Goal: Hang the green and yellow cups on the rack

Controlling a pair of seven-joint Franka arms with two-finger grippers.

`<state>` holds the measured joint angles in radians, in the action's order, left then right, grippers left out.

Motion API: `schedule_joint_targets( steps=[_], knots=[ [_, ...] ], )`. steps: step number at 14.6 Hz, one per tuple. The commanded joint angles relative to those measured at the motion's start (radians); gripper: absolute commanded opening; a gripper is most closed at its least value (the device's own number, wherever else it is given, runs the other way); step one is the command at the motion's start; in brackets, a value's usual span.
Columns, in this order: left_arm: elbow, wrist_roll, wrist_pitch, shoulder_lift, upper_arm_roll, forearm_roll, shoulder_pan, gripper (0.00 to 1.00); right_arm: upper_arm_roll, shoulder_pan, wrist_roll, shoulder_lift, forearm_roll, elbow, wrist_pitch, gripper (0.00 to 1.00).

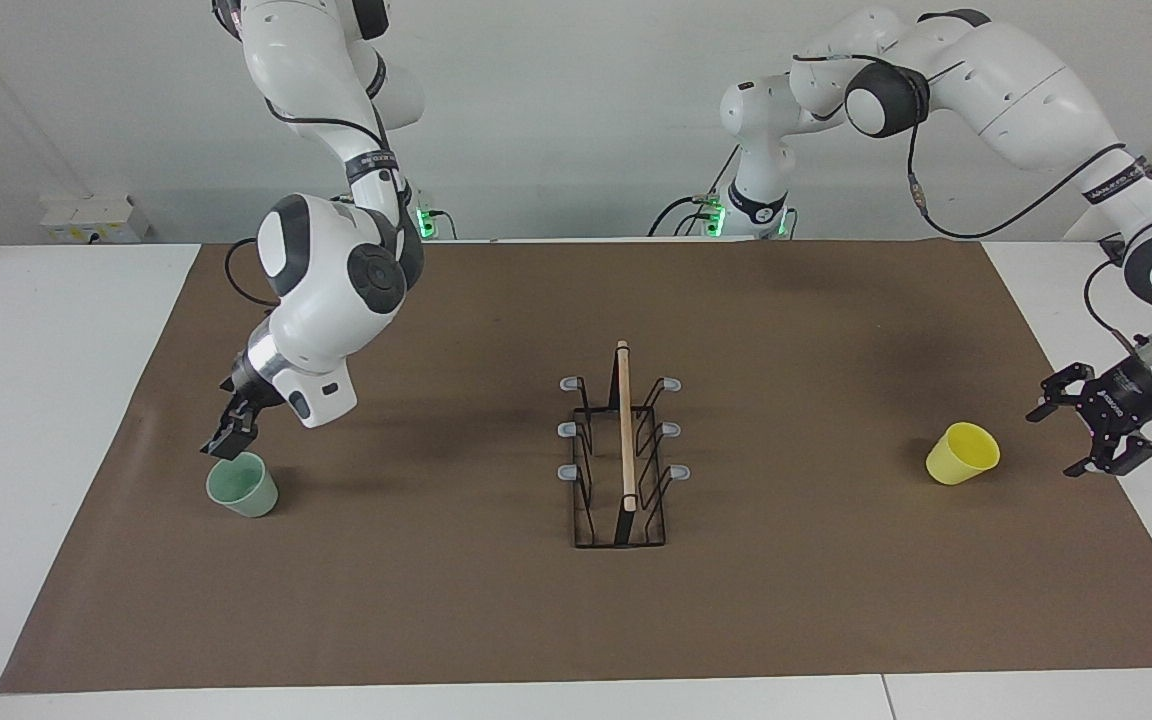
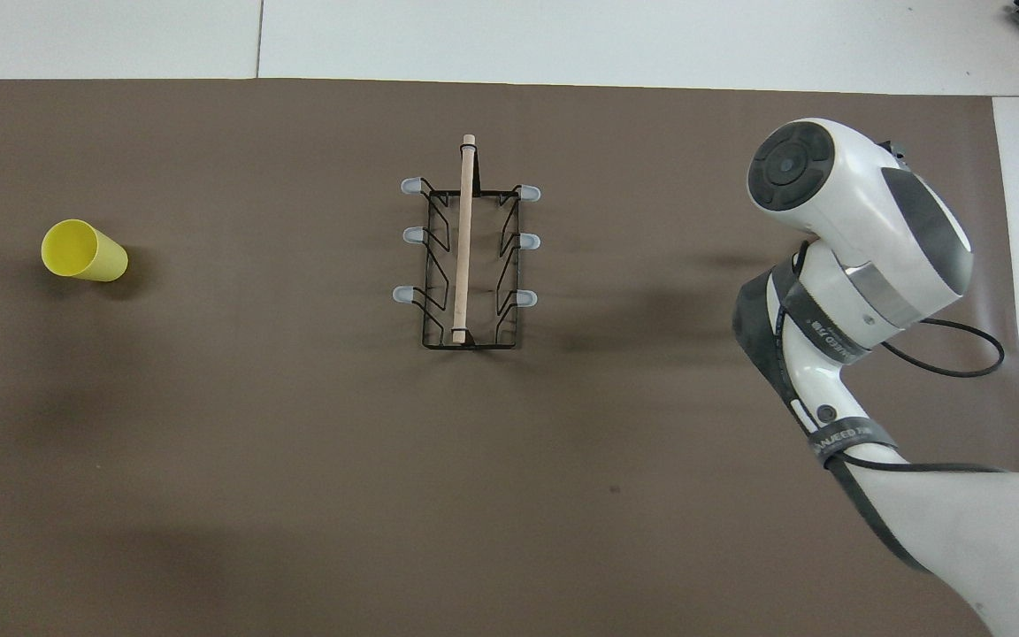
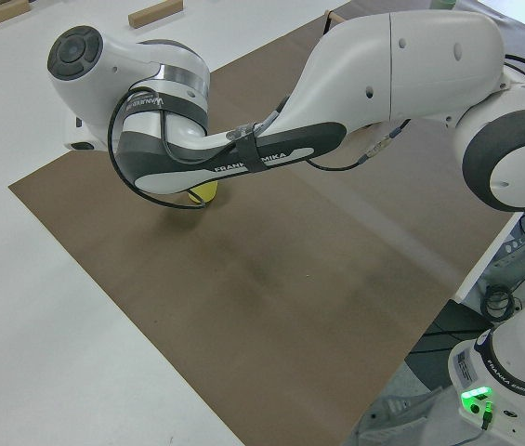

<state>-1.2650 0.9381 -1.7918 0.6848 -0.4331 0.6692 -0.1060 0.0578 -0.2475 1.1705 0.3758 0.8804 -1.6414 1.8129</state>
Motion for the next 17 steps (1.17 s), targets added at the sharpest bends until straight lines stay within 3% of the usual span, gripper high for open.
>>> schedule_joint_targets(
  steps=[1, 5, 12, 17],
  knots=[
    [0.081, 0.105, -0.024, 0.068, 0.036, 0.029, -0.058, 1.0, -0.001, -0.055, -0.027, 0.138, 0.071, 0.066, 0.0, 1.0],
    [-0.029, 0.145, -0.057, 0.055, 0.028, 0.136, -0.05, 1.0, -0.001, -0.058, -0.109, 0.189, 0.118, 0.066, 0.049, 1.0],
    [-0.344, 0.121, -0.161, -0.085, 0.025, 0.335, -0.04, 1.0, 0.0, -0.029, -0.258, 0.193, 0.15, -0.06, 0.21, 1.0],
    [-0.448, 0.088, -0.159, -0.125, 0.027, 0.415, 0.005, 1.0, 0.0, -0.016, -0.315, 0.187, 0.17, -0.124, 0.259, 1.0]
  ],
)
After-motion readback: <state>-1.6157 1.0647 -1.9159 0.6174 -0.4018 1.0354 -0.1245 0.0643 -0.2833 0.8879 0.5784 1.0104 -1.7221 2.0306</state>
